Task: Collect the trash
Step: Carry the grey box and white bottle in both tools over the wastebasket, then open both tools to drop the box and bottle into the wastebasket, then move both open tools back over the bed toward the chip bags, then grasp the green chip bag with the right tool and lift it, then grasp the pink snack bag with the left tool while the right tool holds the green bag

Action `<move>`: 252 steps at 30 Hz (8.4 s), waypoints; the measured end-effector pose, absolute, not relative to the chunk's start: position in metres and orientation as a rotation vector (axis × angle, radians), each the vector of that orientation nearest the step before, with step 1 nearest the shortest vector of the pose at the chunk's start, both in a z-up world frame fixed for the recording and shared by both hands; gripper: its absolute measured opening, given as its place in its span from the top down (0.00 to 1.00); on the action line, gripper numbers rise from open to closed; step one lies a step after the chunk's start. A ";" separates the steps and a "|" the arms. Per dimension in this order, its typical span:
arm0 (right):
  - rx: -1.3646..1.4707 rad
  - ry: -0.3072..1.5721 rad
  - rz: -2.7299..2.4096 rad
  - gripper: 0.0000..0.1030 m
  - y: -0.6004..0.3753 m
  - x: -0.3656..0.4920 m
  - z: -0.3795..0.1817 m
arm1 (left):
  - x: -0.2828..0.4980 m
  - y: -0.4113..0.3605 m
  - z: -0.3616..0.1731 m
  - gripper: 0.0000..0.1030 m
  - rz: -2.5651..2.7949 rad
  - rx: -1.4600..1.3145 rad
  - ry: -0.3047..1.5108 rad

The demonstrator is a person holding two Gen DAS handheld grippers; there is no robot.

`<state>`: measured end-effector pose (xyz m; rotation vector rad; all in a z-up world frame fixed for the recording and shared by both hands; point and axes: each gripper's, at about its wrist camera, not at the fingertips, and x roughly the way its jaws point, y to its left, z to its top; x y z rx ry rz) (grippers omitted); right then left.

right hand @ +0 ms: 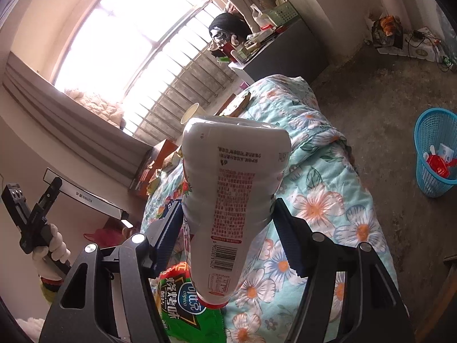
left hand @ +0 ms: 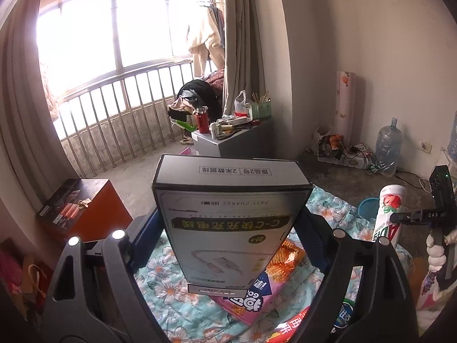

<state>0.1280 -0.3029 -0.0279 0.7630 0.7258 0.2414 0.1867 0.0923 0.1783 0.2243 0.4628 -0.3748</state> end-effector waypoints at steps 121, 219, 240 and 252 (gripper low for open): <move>0.677 0.548 0.313 0.06 -0.305 0.075 -0.011 | 0.136 0.046 0.114 0.16 -0.504 0.056 0.564; 1.247 0.864 0.266 0.78 -0.304 0.072 -0.153 | 0.212 -0.023 -0.083 0.41 -0.251 0.834 0.657; 1.327 0.859 0.325 0.73 -0.311 0.074 -0.165 | 0.203 -0.023 -0.076 0.93 -0.189 0.839 0.592; 1.304 0.862 0.308 0.70 -0.309 0.079 -0.161 | 0.174 -0.017 -0.039 0.98 -0.159 0.782 0.510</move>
